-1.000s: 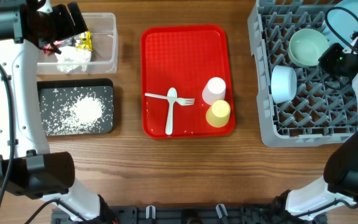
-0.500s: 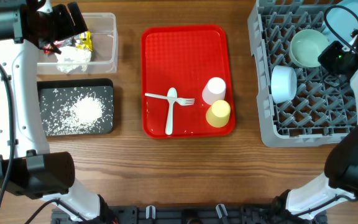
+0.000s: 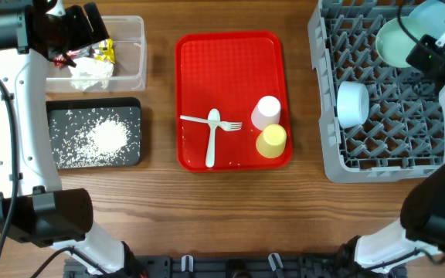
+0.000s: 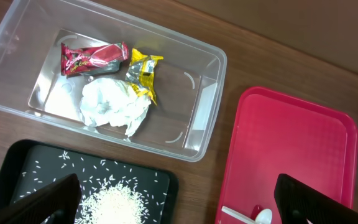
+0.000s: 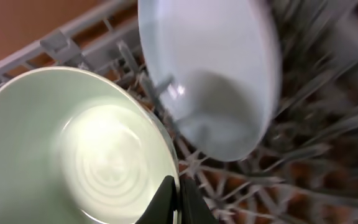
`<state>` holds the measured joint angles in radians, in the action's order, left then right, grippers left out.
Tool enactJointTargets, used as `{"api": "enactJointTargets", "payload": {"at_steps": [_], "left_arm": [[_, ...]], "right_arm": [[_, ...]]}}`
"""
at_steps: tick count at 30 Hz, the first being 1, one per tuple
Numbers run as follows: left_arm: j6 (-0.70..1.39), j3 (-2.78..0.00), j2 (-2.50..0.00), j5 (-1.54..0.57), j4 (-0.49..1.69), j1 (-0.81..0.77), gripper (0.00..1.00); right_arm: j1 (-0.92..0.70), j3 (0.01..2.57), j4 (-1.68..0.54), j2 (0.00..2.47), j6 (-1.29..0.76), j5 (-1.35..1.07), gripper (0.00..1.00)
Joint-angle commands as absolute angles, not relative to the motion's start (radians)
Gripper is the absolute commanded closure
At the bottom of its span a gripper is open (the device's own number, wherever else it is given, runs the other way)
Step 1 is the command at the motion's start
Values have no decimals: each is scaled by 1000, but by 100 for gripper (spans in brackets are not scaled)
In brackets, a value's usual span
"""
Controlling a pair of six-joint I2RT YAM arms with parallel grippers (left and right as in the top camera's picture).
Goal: Sort waste into correct bins and load items into the dishwasher rack
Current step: 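Stand the plate upright in the back of the rack, release it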
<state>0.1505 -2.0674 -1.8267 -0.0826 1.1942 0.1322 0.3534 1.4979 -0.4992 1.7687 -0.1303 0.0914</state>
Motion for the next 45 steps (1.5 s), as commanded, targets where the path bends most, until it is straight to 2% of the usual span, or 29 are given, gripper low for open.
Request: {"api": "enactJointTargets", "payload": {"at_steps": [1,5,8,11,14,26,31,35,41,45], "left_arm": [[134,-2061,-1835,-77,1194,138,0],[134,-2061,-1835,-77,1194,138,0],[134,-2061,-1835,-77,1194,138,0],[134,-2061,-1835,-77,1194,138,0],[134,-2061,-1835,-77,1194,138,0],[134,-2061,-1835,-76,1194,138,0],[134,-2061,-1835,-77,1194,138,0],[134,-2061,-1835,-77,1194,138,0],[134,-2061,-1835,-77,1194,138,0],[134,-2061,-1835,-77,1194,138,0]], "right_arm": [[229,1534,-475,1698,81,411,96],[51,1533,-371,1713,234,666,96],[-73,1533,-193,1761,475,906,96],[-115,1533,-126,1798,575,1024,96],[-123,1533,-121,1842,588,1097,96],[-158,1530,-264,1944,518,1037,96],[-158,1530,-224,1985,529,1037,95],[-152,1530,-108,2034,653,1034,96],[-150,1530,160,2103,994,1107,96],[-153,1530,168,2106,1052,1134,96]]}}
